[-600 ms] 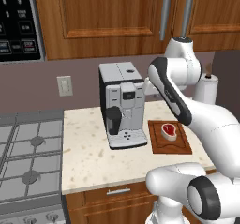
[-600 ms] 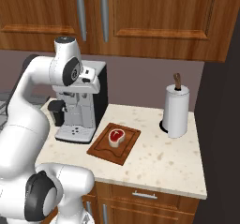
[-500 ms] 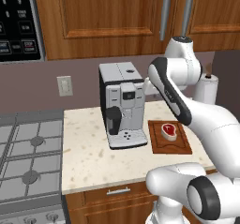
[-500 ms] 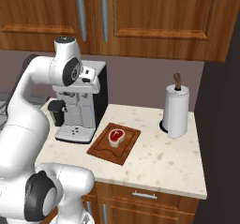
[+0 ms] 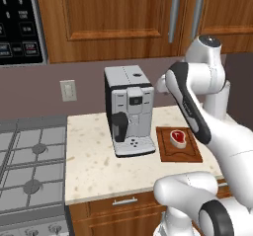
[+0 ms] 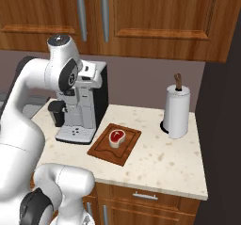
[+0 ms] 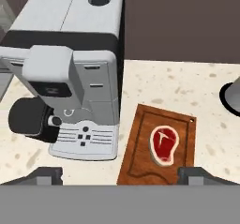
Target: Open the cabinet, retrieve the rolling pin, and place it next to the meat on the cutting board to prepare for tenderizing.
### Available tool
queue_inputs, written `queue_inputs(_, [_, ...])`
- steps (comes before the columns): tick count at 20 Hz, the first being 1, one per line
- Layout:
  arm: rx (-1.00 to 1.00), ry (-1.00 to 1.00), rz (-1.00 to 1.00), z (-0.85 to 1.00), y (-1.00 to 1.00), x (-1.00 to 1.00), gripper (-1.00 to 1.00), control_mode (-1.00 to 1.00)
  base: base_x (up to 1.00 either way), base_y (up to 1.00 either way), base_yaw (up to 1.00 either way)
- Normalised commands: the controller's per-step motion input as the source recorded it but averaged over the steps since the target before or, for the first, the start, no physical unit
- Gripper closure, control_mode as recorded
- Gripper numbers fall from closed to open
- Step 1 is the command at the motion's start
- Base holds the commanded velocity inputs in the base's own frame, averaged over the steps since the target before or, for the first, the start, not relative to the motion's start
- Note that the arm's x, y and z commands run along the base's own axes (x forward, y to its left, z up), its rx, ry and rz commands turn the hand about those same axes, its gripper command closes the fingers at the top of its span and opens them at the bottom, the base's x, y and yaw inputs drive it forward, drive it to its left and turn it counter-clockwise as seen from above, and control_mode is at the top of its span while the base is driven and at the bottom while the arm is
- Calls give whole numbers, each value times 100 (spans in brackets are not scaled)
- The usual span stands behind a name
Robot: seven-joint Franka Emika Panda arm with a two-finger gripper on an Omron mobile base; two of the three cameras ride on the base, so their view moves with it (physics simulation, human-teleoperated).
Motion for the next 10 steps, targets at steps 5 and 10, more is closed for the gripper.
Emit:
queue_inputs(5, [14, -28, -8, 79, -27, -11, -100, -100, 0, 0, 0])
queue_inputs(10, [19, -28, -13, 88, -30, -1, -100, -100, 0, 0, 0])
